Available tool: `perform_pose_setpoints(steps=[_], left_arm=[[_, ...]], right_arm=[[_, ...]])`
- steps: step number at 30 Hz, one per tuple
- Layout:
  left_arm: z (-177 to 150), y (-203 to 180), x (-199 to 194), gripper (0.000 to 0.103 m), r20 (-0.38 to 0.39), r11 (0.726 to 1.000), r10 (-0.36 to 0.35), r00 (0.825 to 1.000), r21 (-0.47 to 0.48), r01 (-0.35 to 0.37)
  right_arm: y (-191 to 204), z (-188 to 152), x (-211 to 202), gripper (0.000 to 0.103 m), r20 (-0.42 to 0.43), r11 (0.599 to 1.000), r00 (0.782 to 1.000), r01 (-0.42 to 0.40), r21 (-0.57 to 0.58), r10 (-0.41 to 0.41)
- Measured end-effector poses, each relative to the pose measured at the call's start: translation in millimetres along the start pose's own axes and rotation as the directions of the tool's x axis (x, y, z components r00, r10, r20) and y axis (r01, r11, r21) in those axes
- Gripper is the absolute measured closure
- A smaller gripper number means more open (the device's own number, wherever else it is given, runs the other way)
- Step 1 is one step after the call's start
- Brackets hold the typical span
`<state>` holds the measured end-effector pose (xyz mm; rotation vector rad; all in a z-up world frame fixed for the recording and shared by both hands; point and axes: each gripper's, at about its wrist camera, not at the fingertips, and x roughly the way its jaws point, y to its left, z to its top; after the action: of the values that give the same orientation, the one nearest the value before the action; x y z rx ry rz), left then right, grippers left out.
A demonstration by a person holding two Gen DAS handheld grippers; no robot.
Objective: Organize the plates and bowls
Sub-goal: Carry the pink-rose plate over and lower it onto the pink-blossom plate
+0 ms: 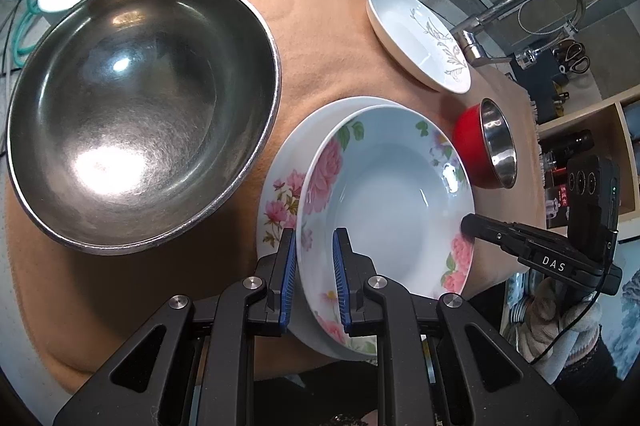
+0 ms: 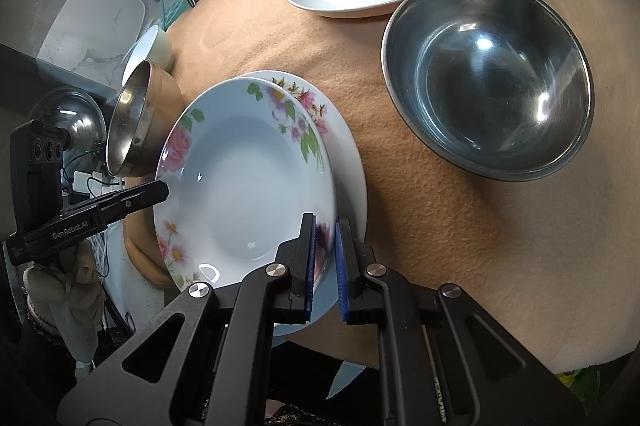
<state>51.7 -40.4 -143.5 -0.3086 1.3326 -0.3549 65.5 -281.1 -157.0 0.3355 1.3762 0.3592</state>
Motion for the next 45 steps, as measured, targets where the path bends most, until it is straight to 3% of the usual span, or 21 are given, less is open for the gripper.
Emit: perform_pose_setpoints(steps=[33,45], left_arm=[[1.5,5.0,4.6,0.087,-0.021,1.0,0.001,1.0,0.002,-0.001],[-3.2,0.8,-6.9,0.087,-0.004,0.999,0.035,0.999,0.029,-0.034]], right_arm=[[5.2,1.1,1.2,0.091,-0.006,0.999,1.0,0.023,-0.035,-0.023],[8.2,4.7,-20.9,0.089,0.058,0.997,0.998,0.043,-0.057,-0.04]])
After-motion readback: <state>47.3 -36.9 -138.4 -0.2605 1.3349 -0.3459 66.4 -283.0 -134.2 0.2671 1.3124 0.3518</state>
